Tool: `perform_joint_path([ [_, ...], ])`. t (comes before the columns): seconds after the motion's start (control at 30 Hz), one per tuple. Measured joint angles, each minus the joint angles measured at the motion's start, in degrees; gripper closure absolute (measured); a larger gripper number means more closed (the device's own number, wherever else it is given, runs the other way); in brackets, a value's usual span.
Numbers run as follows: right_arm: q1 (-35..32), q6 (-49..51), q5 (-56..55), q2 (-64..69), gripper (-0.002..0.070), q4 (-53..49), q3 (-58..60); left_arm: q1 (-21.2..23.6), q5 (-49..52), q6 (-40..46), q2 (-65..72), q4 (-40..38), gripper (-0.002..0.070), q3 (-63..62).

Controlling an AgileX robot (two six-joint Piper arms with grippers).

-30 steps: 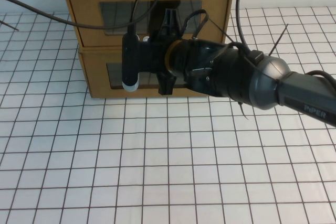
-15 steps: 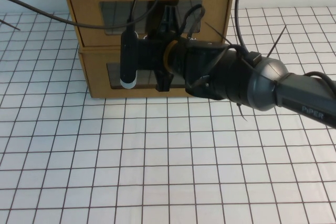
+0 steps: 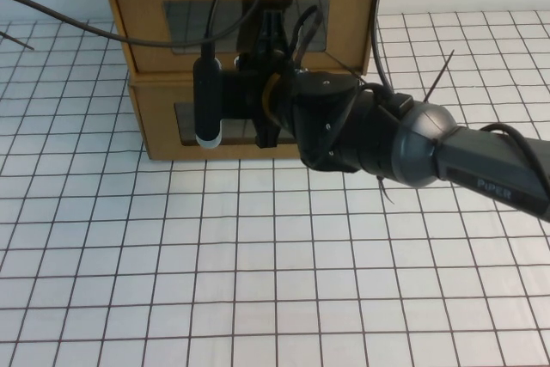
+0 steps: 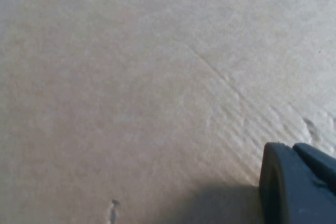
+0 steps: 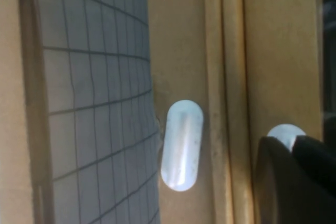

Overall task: Open the shoe box
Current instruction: 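Pull the top drawer of the cardboard box fully open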

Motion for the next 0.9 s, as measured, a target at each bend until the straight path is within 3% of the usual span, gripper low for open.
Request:
perform_joint_path([
  [0.3, 1.3, 3.5, 2.7, 0.0, 0.0667, -2.0, 0.1, 0.0, -0.1, 0.0, 0.0, 0.0, 0.0677, 0.0],
  [0.67, 6.8, 5.2, 3.4, -10.6, 0.0686, 0.5, 13.8, 0.0, -0.1, 0.0, 0.0, 0.0, 0.0677, 0.0],
  [0.9, 6.9, 8.5, 2.6, -14.0, 0.0676, 0.0, 15.9, 0.0, -0.1, 0.0, 0.0, -0.3, 0.0677, 0.0],
])
